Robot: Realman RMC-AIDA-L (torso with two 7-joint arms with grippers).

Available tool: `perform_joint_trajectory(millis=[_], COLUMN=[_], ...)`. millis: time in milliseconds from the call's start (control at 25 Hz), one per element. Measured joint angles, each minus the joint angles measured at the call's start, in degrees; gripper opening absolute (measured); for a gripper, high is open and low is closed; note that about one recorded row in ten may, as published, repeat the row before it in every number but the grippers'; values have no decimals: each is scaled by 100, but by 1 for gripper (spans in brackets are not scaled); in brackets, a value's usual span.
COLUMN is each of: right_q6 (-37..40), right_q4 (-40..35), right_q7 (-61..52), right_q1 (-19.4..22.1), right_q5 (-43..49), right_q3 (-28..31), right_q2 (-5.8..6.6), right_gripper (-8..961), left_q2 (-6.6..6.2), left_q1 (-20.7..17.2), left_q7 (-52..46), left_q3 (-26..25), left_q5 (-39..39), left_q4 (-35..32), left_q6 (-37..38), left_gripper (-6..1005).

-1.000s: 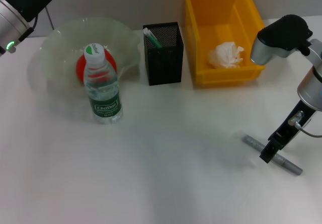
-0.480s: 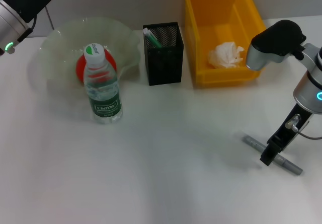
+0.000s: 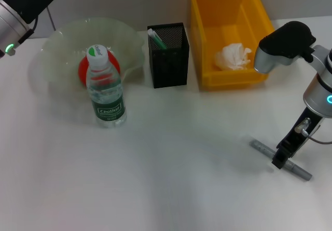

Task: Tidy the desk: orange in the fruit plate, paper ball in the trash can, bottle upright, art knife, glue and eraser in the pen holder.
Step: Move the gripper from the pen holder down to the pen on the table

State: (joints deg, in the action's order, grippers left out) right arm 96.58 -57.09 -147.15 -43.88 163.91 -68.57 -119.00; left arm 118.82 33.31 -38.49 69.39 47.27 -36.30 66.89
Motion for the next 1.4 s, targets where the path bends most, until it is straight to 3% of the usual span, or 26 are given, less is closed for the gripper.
perform_joint_trajectory(millis=[280,1400], right_q6=[9,19], right_q4=[91,203], right_q7=[-36,-209], right_q1=[-60,-129], right_q5=[36,177], right_q3=[-119,-350], right_q2=[0,-2], right_gripper=[421,397], left_q2=[-8,-17], left_q1=[0,-45], left_q7=[0,0], left_q3=[33,40], left_q5=[0,1], left_q4=[-8,-9], left_q6=[27,107], left_gripper=[705,705])
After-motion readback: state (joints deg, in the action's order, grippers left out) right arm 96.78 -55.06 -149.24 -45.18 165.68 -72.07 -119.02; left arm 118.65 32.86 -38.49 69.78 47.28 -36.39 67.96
